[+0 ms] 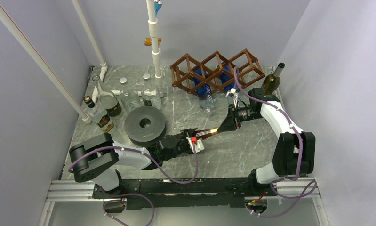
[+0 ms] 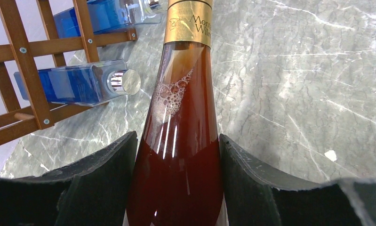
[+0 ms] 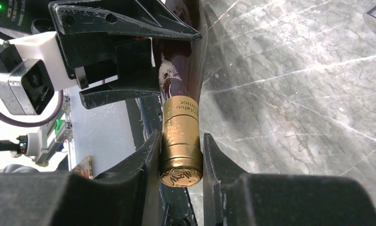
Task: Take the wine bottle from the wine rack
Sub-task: Place the wine bottle at the center of the board.
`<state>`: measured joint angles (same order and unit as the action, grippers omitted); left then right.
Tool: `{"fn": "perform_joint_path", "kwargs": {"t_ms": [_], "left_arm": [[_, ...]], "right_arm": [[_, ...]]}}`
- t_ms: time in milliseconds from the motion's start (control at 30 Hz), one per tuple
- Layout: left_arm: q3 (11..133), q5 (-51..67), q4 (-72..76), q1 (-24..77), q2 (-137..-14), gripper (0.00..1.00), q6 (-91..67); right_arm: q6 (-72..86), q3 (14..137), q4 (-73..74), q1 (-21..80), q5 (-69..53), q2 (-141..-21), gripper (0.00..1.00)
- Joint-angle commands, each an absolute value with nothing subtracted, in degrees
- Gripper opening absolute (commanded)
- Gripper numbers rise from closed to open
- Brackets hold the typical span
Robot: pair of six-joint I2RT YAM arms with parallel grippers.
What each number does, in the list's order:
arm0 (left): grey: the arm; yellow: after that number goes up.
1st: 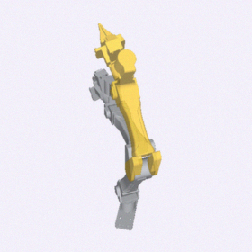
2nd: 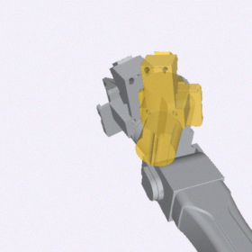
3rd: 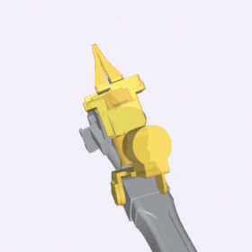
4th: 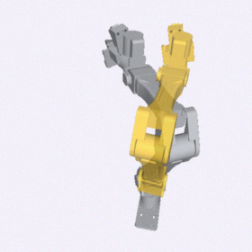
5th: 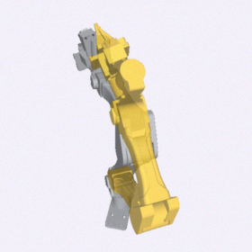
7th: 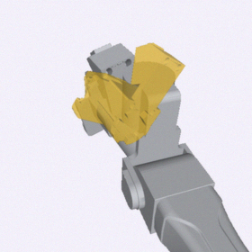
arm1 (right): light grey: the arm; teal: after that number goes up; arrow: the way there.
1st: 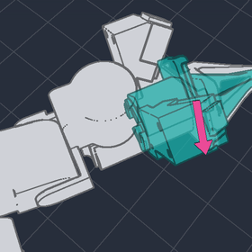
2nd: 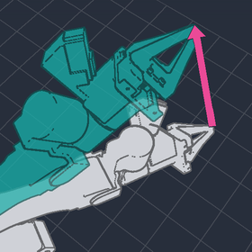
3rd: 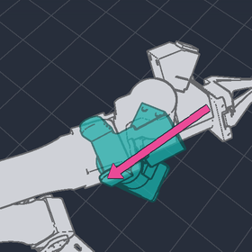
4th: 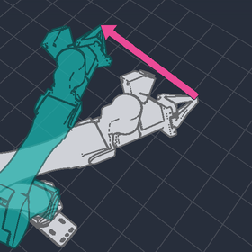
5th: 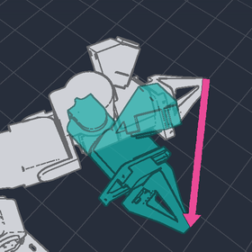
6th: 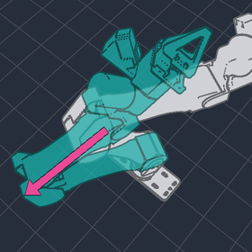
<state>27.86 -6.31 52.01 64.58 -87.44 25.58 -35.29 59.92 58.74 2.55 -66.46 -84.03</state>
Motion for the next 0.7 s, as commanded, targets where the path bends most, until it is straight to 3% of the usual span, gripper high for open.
{"fn": "perform_joint_path", "kwargs": {"t_ms": [0, 167, 267, 467, 533, 667], "left_arm": [[29.91, -7.30, 61.74, 64.51, -84.16, 0.00, 23.38], [30.18, -5.98, 59.87, 64.51, -83.26, 0.00, 20.87], [30.77, -3.80, 57.41, 64.51, -82.32, 0.23, 18.08], [32.28, -0.60, 50.78, 64.51, -79.88, 0.85, 13.02], [32.99, -0.53, 48.27, 64.44, -79.16, 0.98, 12.20], [35.63, 0.42, 41.24, 64.13, -77.55, 1.00, 10.25]], "right_arm": [[-36.59, 60.33, 59.61, 2.90, -69.42, -83.98, 0.13], [-37.96, 60.64, 60.78, 3.06, -69.48, -84.06, 0.00], [-38.41, 60.66, 60.96, 3.07, -69.85, -83.41, 0.00], [-36.78, 60.03, 59.31, 3.05, -69.45, -82.41, 0.00], [-36.95, 60.07, 59.49, 3.01, -69.47, -82.32, 0.00], [-36.61, 59.90, 59.04, 3.04, -69.51, -81.77, 0.00]]}}
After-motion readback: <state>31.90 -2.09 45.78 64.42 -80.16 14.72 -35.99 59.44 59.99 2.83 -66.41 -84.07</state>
